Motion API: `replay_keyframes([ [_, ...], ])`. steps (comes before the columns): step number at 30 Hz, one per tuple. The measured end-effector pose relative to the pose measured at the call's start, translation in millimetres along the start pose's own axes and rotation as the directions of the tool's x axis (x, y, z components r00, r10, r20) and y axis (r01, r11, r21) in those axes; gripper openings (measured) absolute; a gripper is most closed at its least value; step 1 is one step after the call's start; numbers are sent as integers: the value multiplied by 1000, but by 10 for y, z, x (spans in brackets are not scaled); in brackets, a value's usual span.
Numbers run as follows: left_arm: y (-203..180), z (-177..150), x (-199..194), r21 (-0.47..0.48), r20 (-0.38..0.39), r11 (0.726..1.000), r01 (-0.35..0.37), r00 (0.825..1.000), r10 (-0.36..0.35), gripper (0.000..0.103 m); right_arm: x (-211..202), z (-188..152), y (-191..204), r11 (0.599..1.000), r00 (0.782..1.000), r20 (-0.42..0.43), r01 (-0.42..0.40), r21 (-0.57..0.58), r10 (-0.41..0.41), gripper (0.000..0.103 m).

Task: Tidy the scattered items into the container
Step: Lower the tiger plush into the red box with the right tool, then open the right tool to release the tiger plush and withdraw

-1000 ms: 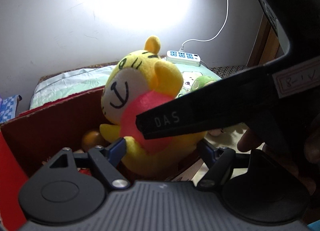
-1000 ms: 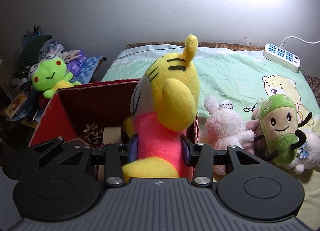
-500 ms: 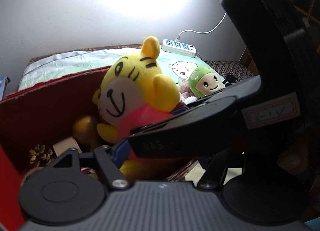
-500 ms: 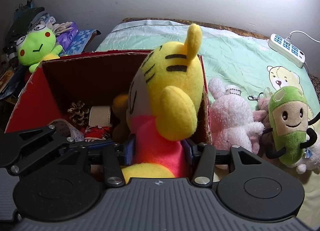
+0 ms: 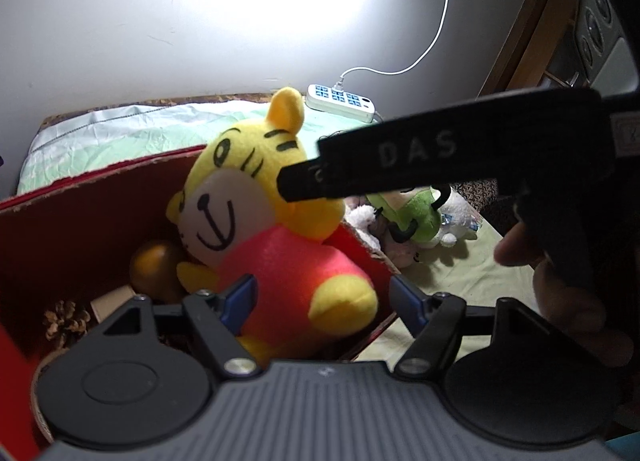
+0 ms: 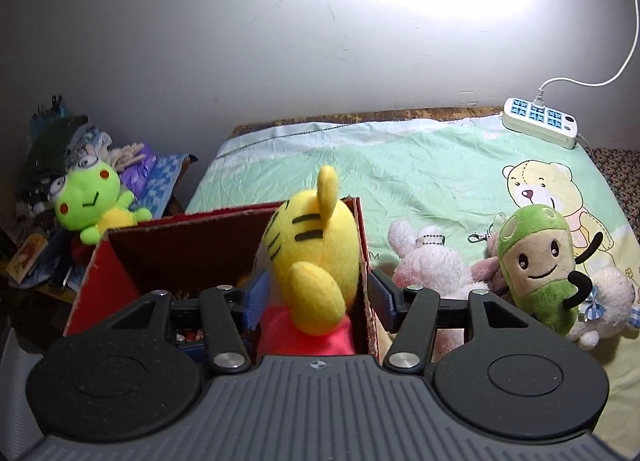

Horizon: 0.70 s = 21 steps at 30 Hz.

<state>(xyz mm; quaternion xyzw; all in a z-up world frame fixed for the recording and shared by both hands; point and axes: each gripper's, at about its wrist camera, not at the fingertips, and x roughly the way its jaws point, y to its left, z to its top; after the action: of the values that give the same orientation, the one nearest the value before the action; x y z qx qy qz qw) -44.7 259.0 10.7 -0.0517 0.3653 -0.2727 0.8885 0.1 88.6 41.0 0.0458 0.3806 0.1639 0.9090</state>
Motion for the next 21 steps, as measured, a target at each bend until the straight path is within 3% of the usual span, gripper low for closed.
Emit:
replay_keyframes([
  [2, 2, 23, -27, -10, -2, 1000, -10, 1000, 10, 73, 0, 18, -42, 999, 1000, 1, -16, 31, 16, 36],
  [5, 2, 69, -63, -25, -3, 999, -28, 1000, 28, 73, 63, 11, -61, 999, 1000, -16, -20, 51, 21, 30],
  [16, -29, 117, 47, -50, -51, 995, -84, 995, 82, 73, 266, -79, -116, 998, 998, -66, 8, 56, -4, 28],
  [21, -29, 161, 52, -55, -54, 992, -109, 993, 106, 75, 166, -65, -151, 997, 999, -36, -15, 79, 18, 29],
])
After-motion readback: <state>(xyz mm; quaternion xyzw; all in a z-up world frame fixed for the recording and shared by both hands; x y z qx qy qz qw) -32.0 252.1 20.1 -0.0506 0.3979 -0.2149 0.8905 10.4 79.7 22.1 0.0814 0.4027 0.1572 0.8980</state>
